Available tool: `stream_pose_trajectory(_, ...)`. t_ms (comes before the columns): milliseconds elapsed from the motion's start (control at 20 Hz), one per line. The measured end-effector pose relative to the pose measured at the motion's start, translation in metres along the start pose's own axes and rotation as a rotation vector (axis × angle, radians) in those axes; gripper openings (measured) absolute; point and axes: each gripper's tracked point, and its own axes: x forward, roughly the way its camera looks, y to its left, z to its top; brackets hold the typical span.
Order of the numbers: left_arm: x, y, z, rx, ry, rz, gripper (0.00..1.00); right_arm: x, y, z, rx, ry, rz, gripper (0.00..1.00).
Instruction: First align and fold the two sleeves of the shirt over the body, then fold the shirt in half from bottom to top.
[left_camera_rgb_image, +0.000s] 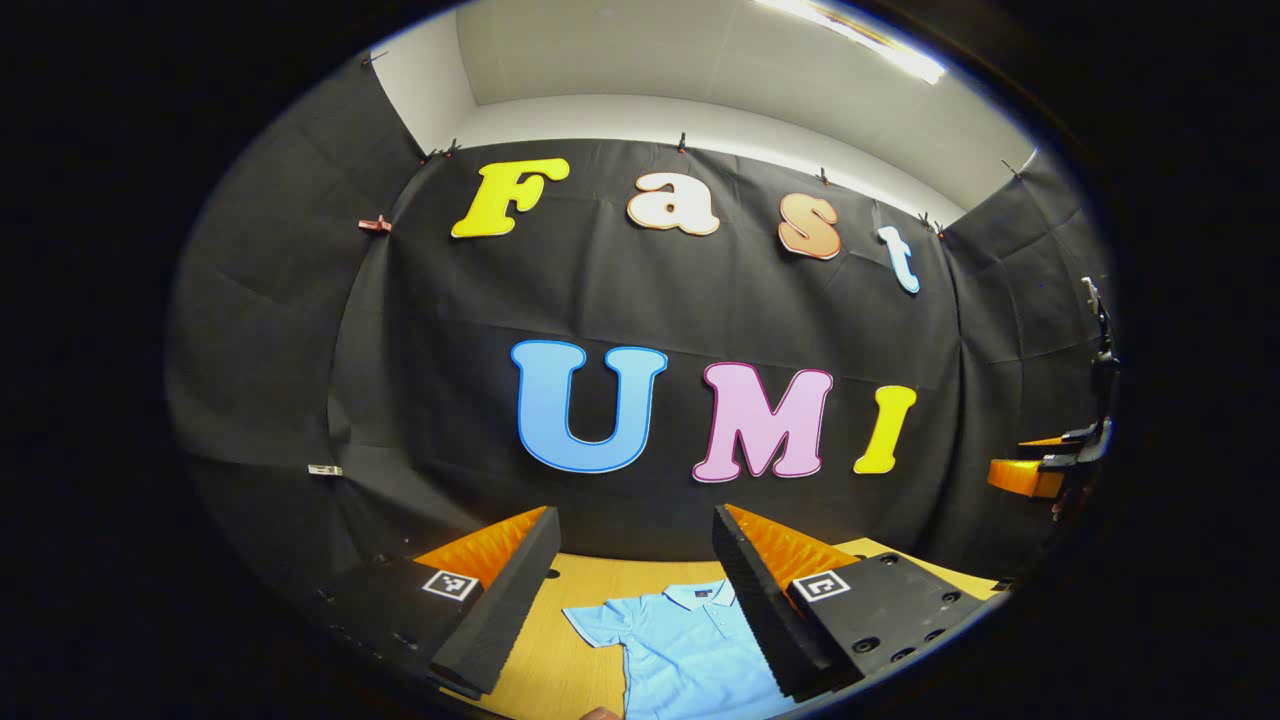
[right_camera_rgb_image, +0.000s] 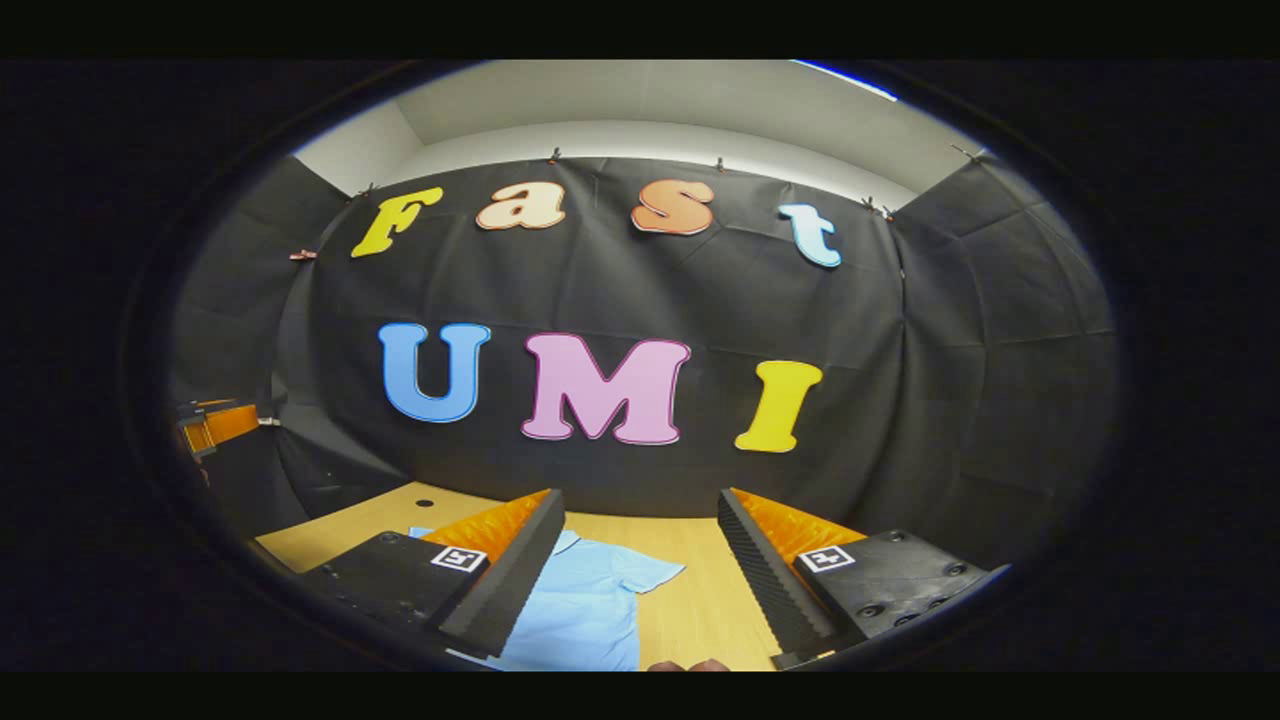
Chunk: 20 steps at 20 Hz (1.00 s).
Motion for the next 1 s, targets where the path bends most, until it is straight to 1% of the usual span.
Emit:
stream_pose_trajectory(100,-0.003,0.008,0.001,0.007,0.000,0.016,0.98,0.004,0.006,-0.001,-0.002,0.004,0.012,0.97)
stream_pose_trajectory(150,-0.004,0.011,0.001,0.010,0.001,0.024,0.98,0.007,0.009,-0.003,-0.001,0.013,0.016,0.99)
stream_pose_trajectory(200,-0.004,0.015,0.002,0.014,0.000,0.032,0.98,0.011,0.012,-0.005,0.003,0.023,0.020,0.97)
stream_pose_trajectory(400,-0.014,0.027,-0.006,0.025,0.019,0.048,0.98,0.027,0.019,-0.011,0.035,0.048,0.033,0.97)
stream_pose_trajectory(550,-0.016,0.039,-0.019,0.018,0.059,0.069,0.98,0.050,0.017,-0.026,0.009,0.089,0.048,0.97)
stream_pose_trajectory(650,-0.014,0.041,-0.022,0.013,0.072,0.085,0.98,0.069,0.011,-0.038,-0.019,0.138,0.052,0.97)
stream_pose_trajectory(750,-0.010,0.044,-0.023,0.023,0.065,0.105,0.98,0.088,0.016,-0.044,-0.016,0.157,0.092,0.97)
stream_pose_trajectory(850,0.000,0.044,-0.031,0.030,0.083,0.121,0.98,0.115,0.016,-0.065,0.016,0.195,0.127,0.97)
stream_pose_trajectory(1000,0.020,0.043,-0.046,-0.008,0.137,0.156,0.98,0.171,-0.006,-0.120,-0.011,0.275,0.109,0.97)
